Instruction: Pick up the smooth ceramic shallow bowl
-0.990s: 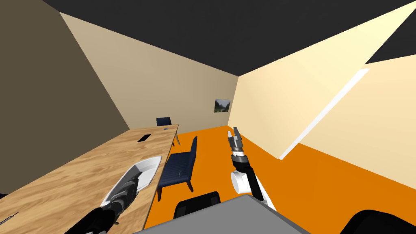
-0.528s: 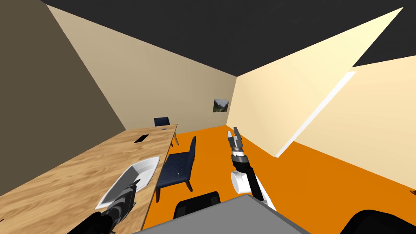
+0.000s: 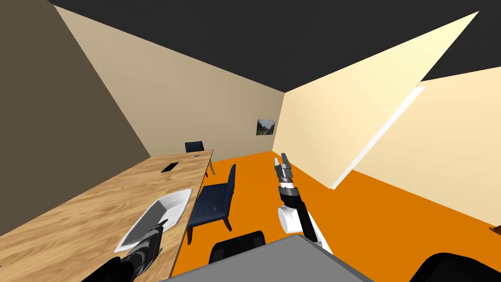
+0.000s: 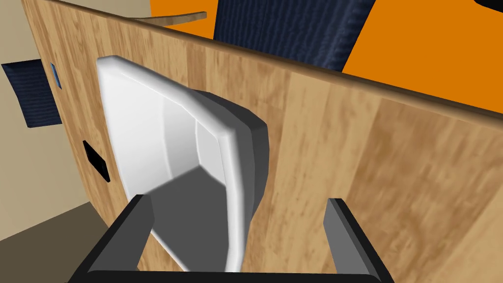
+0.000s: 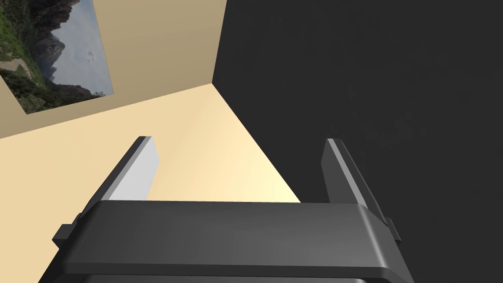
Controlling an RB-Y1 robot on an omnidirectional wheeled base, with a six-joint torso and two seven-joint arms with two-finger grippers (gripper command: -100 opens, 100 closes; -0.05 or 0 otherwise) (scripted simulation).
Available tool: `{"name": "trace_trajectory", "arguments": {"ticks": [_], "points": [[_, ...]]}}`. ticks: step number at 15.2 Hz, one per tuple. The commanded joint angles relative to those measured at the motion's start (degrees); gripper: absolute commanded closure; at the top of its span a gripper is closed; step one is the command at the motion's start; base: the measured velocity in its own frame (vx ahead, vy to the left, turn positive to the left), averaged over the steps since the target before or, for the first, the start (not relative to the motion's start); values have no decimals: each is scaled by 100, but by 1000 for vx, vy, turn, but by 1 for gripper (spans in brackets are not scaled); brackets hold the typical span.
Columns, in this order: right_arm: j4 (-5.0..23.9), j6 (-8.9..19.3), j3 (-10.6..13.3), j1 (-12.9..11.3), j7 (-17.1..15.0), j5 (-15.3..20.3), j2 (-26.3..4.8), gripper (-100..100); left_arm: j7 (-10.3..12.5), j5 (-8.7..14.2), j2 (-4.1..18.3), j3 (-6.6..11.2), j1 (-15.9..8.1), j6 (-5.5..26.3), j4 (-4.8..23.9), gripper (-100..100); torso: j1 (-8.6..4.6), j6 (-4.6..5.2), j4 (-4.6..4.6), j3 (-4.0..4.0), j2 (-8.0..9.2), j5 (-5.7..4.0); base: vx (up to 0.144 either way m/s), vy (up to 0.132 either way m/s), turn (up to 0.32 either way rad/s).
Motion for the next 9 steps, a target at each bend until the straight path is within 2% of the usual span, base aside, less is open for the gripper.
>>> {"name": "trace_trajectory", "arguments": {"ticks": [1, 6, 9], "points": [[0, 0, 0, 0, 0, 0, 0, 0, 0, 0, 0, 0, 0, -1, 0, -100, 0, 0, 0, 0, 0, 0, -4, -2, -13], [0, 0, 0, 1, 0, 0, 0, 0, 108, 62, -16, 15, -50, 300, 200, -100, 4, -1, -3, -8, -16, 1, 30, 9, 52], [0, 0, 0, 0, 0, 0, 0, 0, 108, 62, -16, 15, -50, 300, 200, -100, 2, 0, -2, -5, -9, 1, 10, 3, 14]]}}
